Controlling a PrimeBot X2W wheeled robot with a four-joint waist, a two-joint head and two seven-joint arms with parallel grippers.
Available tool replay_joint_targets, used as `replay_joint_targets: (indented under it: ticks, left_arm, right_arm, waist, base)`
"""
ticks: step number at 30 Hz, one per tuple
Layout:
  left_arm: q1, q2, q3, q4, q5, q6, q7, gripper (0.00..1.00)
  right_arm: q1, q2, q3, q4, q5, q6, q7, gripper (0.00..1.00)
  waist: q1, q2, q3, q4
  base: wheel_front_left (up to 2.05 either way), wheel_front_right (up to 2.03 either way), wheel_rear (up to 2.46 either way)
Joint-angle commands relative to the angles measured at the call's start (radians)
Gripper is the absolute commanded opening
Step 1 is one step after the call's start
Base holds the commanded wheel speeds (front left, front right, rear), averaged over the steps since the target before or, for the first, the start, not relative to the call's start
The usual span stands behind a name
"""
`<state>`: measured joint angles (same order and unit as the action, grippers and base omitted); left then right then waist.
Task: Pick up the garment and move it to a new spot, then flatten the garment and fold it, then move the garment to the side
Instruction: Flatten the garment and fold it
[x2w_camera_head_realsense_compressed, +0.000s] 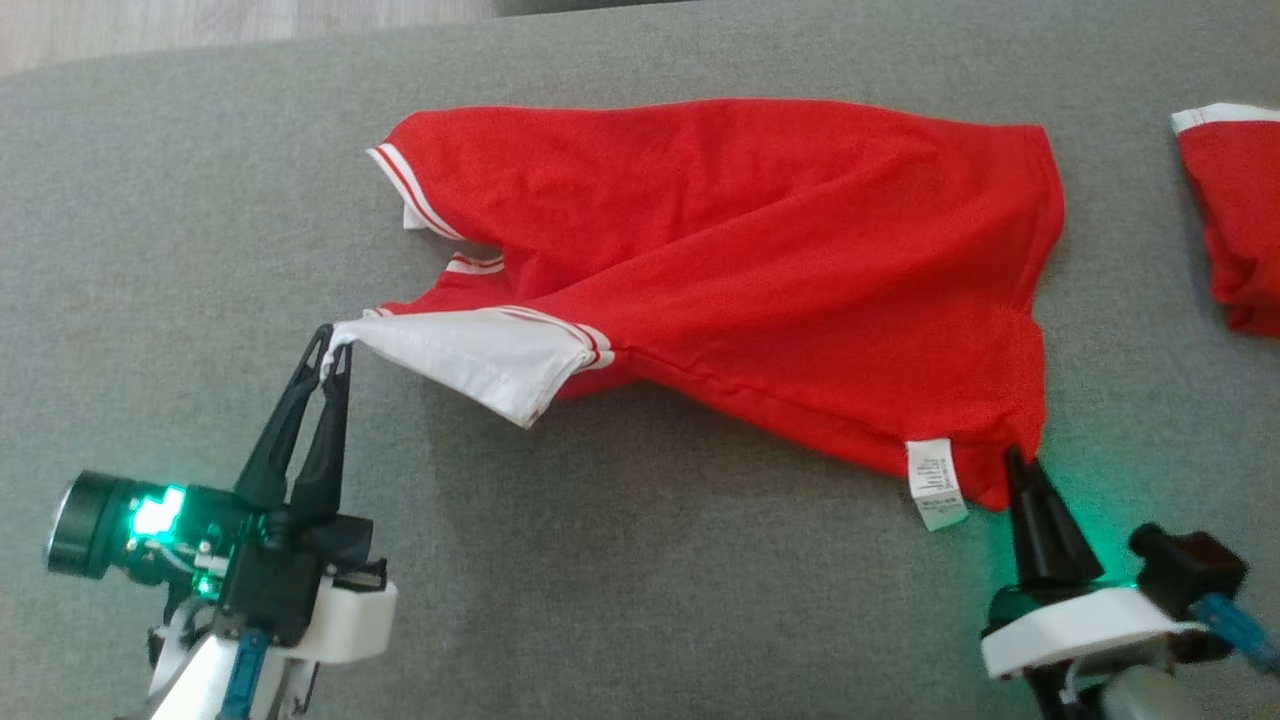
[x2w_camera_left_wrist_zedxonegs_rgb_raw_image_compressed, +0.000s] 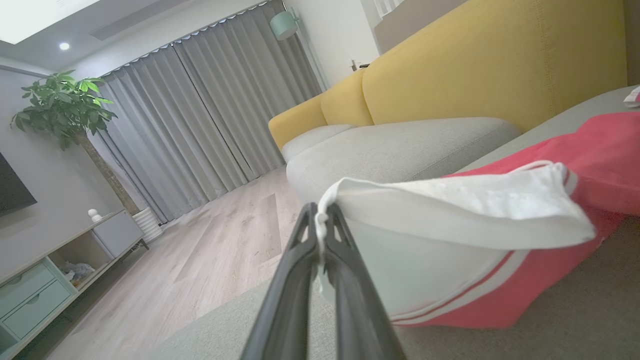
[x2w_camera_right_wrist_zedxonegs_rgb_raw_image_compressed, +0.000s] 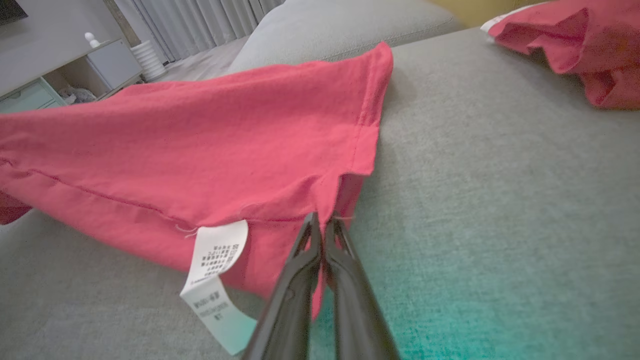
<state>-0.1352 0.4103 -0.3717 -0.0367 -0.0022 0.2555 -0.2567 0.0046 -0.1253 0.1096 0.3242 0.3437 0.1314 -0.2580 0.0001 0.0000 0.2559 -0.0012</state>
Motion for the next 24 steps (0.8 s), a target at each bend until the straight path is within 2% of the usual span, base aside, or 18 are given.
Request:
replay_joint_targets:
  ticks: [1, 6, 9, 12, 17, 20, 24]
  left_arm:
    - [-0.033, 0.028, 0.039, -0.032, -0.011, 0.009, -0.003, 0.00]
    - [-0.045, 0.025, 0.066, -0.072, -0.051, 0.008, -0.004, 0.00]
    - [-0.072, 0.052, 0.098, -0.133, -0.089, -0.022, -0.004, 0.00]
    - [-0.125, 0.103, 0.118, -0.195, -0.107, -0.072, 0.018, 0.00]
    - [-0.282, 0.211, 0.135, -0.292, -0.118, -0.183, 0.128, 0.00]
    - [-0.415, 0.272, 0.136, -0.328, -0.121, -0.261, 0.199, 0.00]
    - [-0.618, 0.306, 0.116, -0.331, -0.140, -0.339, 0.273, 0.00]
  right_arm:
    - [-0.015, -0.015, 0.009, -0.036, 0.006, -0.001, -0.004, 0.00]
    - [0.039, 0.002, -0.032, -0.110, 0.071, -0.001, -0.004, 0.00]
    - [0.050, -0.046, -0.032, -0.199, 0.118, -0.001, -0.002, 0.00]
    - [0.021, -0.153, -0.025, -0.327, 0.149, -0.001, 0.052, 0.00]
    - [-0.101, -0.350, -0.066, -0.549, 0.195, -0.001, 0.226, 0.00]
    - [-0.197, -0.464, -0.112, -0.610, 0.208, -0.001, 0.347, 0.00]
    - [-0.351, -0.571, -0.148, -0.615, 0.241, -0.001, 0.455, 0.00]
  waist:
    - [-0.0001, 0.0000, -0.004, 0.001]
    - [-0.0001, 0.0000, -0.053, -0.007]
    - [-0.0001, 0.0000, -0.088, -0.024]
    - [-0.0001, 0.0000, -0.123, -0.047]
    - [-0.0001, 0.0000, -0.180, -0.078]
    - [-0.0001, 0.0000, -0.201, -0.082]
    - [-0.0001, 0.0000, -0.204, -0.074]
  base:
    - [0.00, 0.00, 0.00]
    - [0.00, 0.00, 0.00]
    - [0.00, 0.00, 0.00]
    - [0.00, 0.00, 0.00]
    - [0.00, 0.00, 0.00]
    - [0.00, 0.00, 0.00]
    - [0.00, 0.00, 0.00]
